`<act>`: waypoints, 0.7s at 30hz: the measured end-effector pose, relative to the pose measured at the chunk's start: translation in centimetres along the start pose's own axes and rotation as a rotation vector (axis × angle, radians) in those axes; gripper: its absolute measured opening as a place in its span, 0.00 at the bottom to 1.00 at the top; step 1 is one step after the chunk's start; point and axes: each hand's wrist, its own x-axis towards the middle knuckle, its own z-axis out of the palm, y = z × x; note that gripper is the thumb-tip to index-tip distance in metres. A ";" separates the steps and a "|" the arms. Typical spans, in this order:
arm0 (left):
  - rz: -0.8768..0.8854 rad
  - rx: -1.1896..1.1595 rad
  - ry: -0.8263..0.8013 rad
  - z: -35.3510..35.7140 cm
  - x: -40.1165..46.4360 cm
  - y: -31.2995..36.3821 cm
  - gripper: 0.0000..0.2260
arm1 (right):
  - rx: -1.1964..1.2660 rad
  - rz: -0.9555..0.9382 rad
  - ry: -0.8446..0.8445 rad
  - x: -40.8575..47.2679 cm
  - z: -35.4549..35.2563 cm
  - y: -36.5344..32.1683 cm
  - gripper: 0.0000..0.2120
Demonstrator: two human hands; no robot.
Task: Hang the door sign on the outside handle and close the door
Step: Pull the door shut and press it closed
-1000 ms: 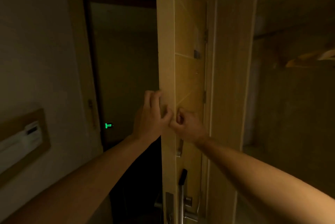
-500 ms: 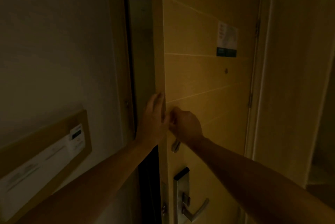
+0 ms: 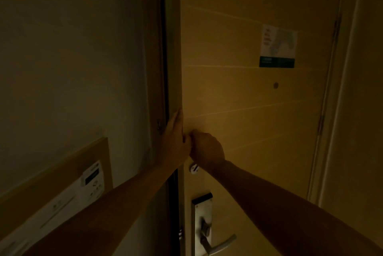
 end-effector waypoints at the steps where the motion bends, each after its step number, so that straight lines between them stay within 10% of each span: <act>1: -0.003 0.012 0.002 0.3 0.3 -0.5 0.33 | 0.007 -0.054 -0.031 0.2 0.5 0.6 0.07; 9: 0.152 0.400 -0.023 4.3 1.0 -6.5 0.21 | -0.211 -0.586 0.012 3.4 5.4 6.0 0.14; 21: 0.191 0.705 -0.045 10.5 6.7 -13.5 0.19 | -0.029 -0.849 0.004 12.3 10.5 13.3 0.21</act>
